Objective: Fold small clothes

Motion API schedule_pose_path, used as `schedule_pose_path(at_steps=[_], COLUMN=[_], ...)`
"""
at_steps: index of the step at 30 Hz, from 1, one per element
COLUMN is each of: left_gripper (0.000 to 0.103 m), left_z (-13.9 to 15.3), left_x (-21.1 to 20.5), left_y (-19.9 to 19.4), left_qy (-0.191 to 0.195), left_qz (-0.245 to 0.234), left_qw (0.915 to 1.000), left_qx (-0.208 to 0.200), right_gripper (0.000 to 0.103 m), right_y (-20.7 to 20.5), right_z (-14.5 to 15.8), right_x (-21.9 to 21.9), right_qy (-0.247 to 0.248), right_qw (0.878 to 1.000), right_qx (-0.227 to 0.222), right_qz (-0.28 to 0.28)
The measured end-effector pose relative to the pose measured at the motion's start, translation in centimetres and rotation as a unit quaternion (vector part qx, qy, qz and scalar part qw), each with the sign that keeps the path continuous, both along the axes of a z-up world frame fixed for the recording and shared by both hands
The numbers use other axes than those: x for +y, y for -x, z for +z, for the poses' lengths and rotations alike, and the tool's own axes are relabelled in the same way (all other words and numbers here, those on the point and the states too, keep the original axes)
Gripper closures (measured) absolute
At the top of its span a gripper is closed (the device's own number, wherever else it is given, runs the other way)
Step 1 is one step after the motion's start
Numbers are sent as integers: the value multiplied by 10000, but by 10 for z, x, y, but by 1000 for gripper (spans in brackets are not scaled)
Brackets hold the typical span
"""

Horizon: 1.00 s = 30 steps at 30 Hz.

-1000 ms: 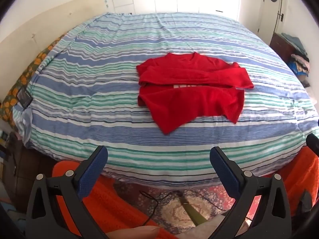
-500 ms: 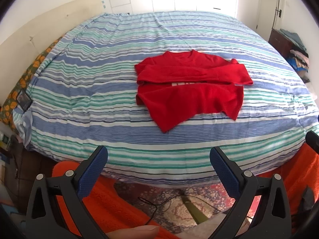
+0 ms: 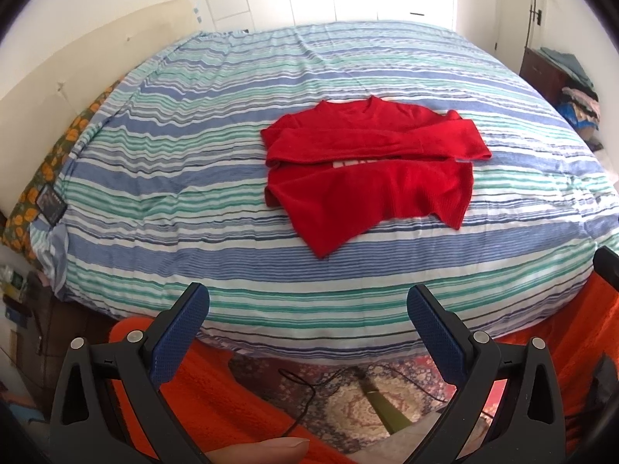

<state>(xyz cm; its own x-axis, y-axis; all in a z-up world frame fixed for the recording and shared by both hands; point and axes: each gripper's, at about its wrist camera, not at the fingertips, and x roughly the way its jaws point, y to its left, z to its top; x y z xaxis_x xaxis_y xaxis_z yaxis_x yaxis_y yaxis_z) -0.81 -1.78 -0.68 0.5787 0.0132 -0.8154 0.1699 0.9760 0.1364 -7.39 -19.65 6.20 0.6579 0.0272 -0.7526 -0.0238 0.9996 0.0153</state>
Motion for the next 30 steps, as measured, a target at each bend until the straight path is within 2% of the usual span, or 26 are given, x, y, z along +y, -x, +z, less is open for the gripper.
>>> schedule_pose_path(at_steps=[10,20,30], left_gripper=[1,1,1], left_z=[2,-1,-3], left_x=[-2,-5,-9], left_y=[1,3,4], left_qy=[-110,-166,-243], left_qz=[-56,-88,-114], left_qw=[9999,9998,9996], left_qx=[-56,-21,34], right_gripper=[0,0,0], right_y=[-2,-5,-5], right_z=[3,13,7], right_x=[4,6,1], right_qy=[174,676,778], right_qw=[9998,9975,9964], right_qx=[17,88,181], right_qz=[9,-206,-286])
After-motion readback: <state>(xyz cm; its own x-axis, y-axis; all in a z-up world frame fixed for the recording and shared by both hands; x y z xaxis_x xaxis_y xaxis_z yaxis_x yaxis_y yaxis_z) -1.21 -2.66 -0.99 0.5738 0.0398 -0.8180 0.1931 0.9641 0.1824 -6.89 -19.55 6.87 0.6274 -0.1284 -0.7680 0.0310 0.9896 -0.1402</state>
